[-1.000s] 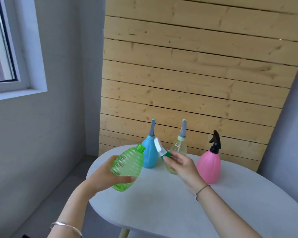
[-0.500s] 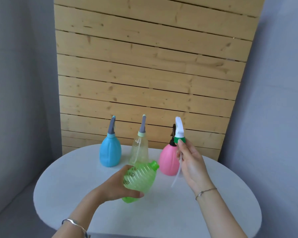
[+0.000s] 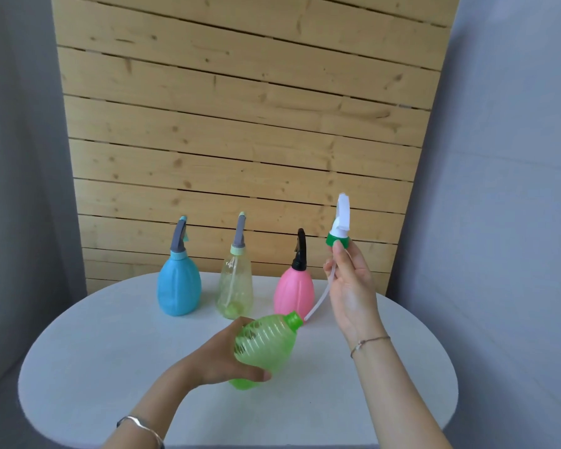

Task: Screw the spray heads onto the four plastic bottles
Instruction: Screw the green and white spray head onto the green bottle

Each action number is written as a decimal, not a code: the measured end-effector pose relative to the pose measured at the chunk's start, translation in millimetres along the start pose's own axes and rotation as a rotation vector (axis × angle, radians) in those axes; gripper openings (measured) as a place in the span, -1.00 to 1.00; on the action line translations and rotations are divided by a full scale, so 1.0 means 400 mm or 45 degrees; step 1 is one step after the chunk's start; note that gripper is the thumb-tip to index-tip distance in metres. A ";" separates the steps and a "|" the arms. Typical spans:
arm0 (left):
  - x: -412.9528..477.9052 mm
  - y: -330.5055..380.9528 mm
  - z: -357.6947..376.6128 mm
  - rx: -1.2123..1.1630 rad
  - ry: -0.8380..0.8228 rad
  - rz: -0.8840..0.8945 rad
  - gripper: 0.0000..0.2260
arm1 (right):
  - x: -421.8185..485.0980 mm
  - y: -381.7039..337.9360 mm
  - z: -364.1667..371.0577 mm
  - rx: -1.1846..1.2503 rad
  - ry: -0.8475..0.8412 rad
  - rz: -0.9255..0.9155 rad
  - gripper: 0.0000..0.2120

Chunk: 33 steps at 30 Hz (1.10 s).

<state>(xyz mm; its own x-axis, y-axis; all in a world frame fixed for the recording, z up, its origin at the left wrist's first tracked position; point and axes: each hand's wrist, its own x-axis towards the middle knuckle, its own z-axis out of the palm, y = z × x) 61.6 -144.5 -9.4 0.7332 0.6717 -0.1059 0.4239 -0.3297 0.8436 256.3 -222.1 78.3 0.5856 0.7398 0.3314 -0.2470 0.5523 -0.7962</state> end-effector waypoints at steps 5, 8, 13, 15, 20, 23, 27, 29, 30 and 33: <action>0.000 0.001 0.018 -0.030 -0.022 0.011 -0.33 | -0.005 0.013 0.012 -0.032 -0.026 0.001 -0.65; -0.003 0.011 0.012 -0.141 0.010 0.025 -0.34 | -0.014 0.029 0.015 -0.030 -0.035 0.047 -0.59; -0.012 0.038 0.010 -0.329 0.042 0.082 -0.40 | -0.036 0.065 0.019 -0.111 -0.108 0.167 -0.56; -0.014 0.045 0.003 -0.389 0.072 0.101 -0.32 | -0.045 0.075 0.018 -0.159 -0.132 0.203 -0.51; -0.022 0.051 -0.015 -0.467 0.105 0.135 -0.35 | -0.061 0.075 0.017 -0.450 -0.317 0.235 -0.54; -0.024 0.048 -0.017 -0.548 0.094 0.125 -0.36 | -0.061 0.068 0.012 -0.394 -0.329 0.257 -0.57; -0.024 0.051 -0.017 -0.807 0.005 0.118 -0.33 | -0.054 0.047 -0.002 -0.212 -0.392 0.287 -0.62; -0.020 0.051 -0.022 -1.014 -0.022 0.077 -0.38 | -0.049 0.036 -0.008 -0.162 -0.432 0.277 -0.63; -0.016 0.049 -0.024 -1.107 -0.033 0.051 -0.42 | -0.048 0.032 -0.010 -0.155 -0.452 0.267 -0.62; -0.002 0.047 -0.026 -1.315 -0.072 -0.053 -0.48 | -0.048 0.032 -0.008 -0.219 -0.473 0.209 -0.56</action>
<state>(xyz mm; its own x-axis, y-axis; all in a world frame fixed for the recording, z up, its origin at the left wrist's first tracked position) 63.4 -144.3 11.9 0.7635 0.6289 -0.1471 -0.1940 0.4405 0.8765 244.3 -230.4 60.2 0.2244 0.9176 0.3280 -0.1634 0.3673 -0.9156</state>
